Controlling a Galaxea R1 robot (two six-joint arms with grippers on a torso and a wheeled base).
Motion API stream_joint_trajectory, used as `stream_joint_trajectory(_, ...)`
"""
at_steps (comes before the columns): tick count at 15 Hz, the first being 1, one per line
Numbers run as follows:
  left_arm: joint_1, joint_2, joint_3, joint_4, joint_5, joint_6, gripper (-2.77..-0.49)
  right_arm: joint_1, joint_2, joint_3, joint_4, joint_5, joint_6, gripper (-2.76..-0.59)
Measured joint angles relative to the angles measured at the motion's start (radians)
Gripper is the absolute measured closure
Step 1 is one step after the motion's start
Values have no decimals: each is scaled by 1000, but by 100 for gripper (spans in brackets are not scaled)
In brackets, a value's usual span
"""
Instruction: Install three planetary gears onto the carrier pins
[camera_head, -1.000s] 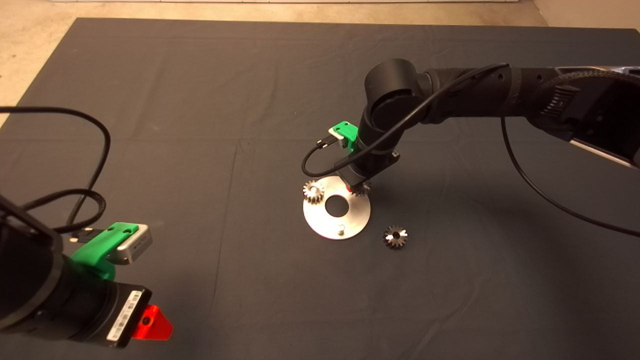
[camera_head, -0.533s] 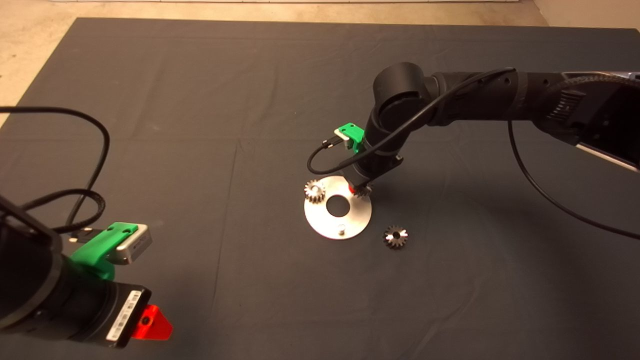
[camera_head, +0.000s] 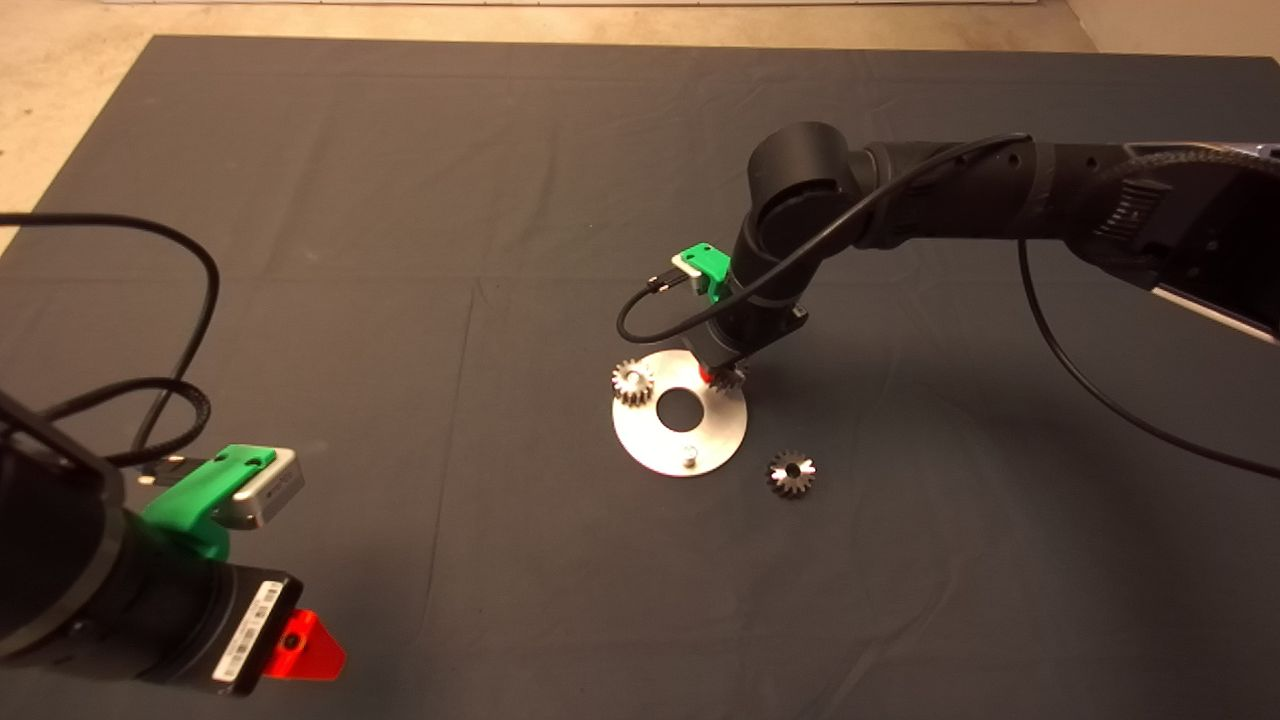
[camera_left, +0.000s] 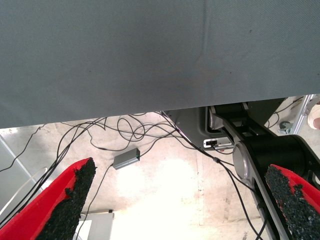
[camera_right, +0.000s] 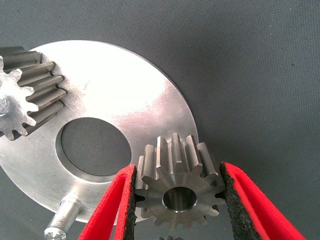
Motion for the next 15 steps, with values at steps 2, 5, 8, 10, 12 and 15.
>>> stream_joint_trajectory(2,0,0,0,0,0,0,-247,0,0,0,0,0,0,-105)
stream_joint_trajectory(5,0,0,0,0,0,0,-247,1,0,5,0,0,0,-110)
stream_joint_trajectory(8,0,0,0,0,0,0,-247,14,0,16,0,-5,0,-116)
stream_joint_trajectory(10,0,0,0,0,0,0,-247,41,0,29,1,-6,0,-116)
stream_joint_trajectory(12,0,0,0,0,0,0,-247,76,-1,34,3,-9,0,-116)
stream_joint_trajectory(15,0,0,0,0,0,0,-247,94,-6,47,7,-12,0,-126)
